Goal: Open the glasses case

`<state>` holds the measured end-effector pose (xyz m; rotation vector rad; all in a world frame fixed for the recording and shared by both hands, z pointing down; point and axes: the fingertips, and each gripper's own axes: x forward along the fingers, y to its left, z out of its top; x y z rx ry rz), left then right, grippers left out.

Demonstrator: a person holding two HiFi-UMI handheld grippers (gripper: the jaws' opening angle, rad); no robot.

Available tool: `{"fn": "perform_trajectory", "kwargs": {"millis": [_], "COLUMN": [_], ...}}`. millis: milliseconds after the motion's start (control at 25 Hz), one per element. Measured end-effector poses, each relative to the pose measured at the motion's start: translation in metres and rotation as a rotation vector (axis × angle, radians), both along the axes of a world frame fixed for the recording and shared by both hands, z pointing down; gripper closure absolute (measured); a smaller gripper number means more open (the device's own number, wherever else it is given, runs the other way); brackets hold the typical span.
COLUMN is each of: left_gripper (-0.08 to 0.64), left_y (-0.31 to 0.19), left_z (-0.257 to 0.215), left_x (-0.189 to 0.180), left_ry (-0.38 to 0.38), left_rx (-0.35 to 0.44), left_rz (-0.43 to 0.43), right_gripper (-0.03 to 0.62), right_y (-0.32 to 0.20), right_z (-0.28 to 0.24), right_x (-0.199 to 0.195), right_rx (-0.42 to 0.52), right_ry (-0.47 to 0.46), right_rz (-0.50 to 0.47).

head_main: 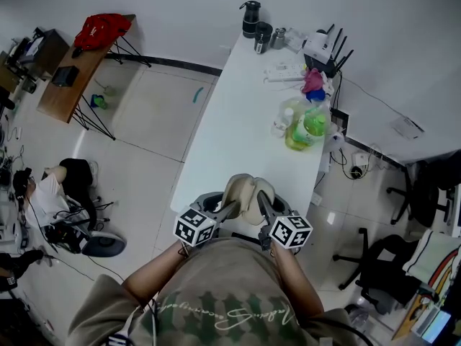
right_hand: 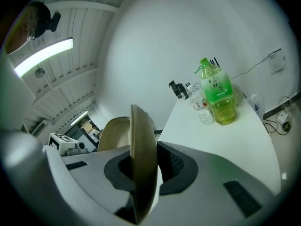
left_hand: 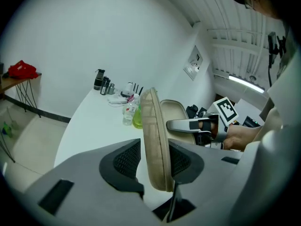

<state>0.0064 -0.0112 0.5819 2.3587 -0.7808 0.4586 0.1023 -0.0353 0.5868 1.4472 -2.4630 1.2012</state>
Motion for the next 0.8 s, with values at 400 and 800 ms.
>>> {"fn": "perform_trajectory", "kwargs": {"millis": [400,800], "left_gripper": [0.453,0.453], "left_y": [-0.005,0.008], "left_z": [-0.005,-0.015], "left_x": [0.003,0.025], "left_ry": [0.176,0.500], "left_rx": [-0.105,-0.328], "left_rz": [-0.005,0.074], "right_gripper": [0.532,0.532], "right_y": [0.016,0.024], "right_z": [0.004,-0.023], "right_x": [0.008,0.017], "right_rx": [-0.095,0.060], "right_ry": [-0.535,-0.867], "right_rz": [0.052,-0.094]}}
